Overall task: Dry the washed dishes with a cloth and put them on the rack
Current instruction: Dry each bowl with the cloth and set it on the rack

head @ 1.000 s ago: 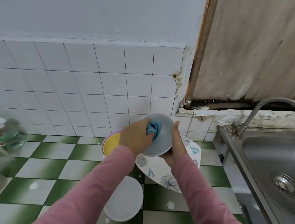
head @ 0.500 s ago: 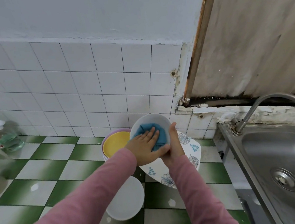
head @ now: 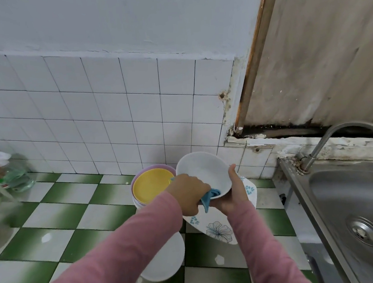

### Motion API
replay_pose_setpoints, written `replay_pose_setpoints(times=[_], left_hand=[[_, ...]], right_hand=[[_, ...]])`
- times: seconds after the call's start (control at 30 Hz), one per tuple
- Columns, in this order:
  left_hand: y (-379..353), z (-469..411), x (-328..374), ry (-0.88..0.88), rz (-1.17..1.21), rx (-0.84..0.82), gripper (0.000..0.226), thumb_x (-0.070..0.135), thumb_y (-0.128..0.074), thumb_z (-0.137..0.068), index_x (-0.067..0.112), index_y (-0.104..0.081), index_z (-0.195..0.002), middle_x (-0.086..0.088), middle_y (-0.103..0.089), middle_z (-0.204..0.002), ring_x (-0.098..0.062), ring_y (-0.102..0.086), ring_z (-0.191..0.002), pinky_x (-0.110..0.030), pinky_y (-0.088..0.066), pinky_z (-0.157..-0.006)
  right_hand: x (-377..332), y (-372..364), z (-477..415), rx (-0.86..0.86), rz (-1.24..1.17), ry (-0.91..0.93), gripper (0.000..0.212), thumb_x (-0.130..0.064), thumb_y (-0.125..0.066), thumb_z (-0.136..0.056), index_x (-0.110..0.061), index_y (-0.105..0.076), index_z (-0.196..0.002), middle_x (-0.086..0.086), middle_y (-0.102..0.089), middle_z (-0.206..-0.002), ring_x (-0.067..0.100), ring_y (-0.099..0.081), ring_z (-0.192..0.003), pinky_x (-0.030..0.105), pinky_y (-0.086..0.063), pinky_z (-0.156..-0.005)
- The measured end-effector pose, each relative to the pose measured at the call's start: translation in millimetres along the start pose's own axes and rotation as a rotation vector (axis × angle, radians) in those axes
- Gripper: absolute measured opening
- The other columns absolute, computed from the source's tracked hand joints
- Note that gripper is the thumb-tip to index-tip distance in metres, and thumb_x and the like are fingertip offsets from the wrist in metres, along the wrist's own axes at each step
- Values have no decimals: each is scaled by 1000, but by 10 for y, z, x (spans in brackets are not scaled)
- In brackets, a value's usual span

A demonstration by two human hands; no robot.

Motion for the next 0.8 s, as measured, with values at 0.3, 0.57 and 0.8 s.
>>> replay_pose_setpoints(times=[0.3,0.57,0.8], left_hand=[[59,132,-398,235,1206,201,23,29,-76,-85,19,-64,-101,9,-65,-84,-6,-60,-76,-15,-45,-63],[-67,230,-437,325,2132,350,31,18,-70,-74,12,-66,-104,-6,-76,-91,-22,-73,-79,-37,-61,-65],[-244,276,-596,541,2207,438,54,41,-70,-75,9,-64,-117,-14,-73,-109,-31,-71,-97,-47,-59,-81]], right_hand=[[-66,160,72,20,113,-104,79,-81,-55,-74,-24,-63,-128,17,-60,-128,38,-55,-114,53,-47,-91],[113,11,66,-10,-281,16,45,-31,-56,-87,-7,-60,-125,20,-66,-122,38,-60,-108,40,-59,-74],[-228,-170,221,-200,-408,283,63,2,-98,-26,2,-76,-85,16,-76,-93,29,-75,-81,45,-62,-62]])
Point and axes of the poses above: each hand's wrist, its own z-axis away from the middle knuckle, its own y-axis out of the back of the hand, x = y × z, the point moved 5 cm from there along -z, towards the middle knuckle
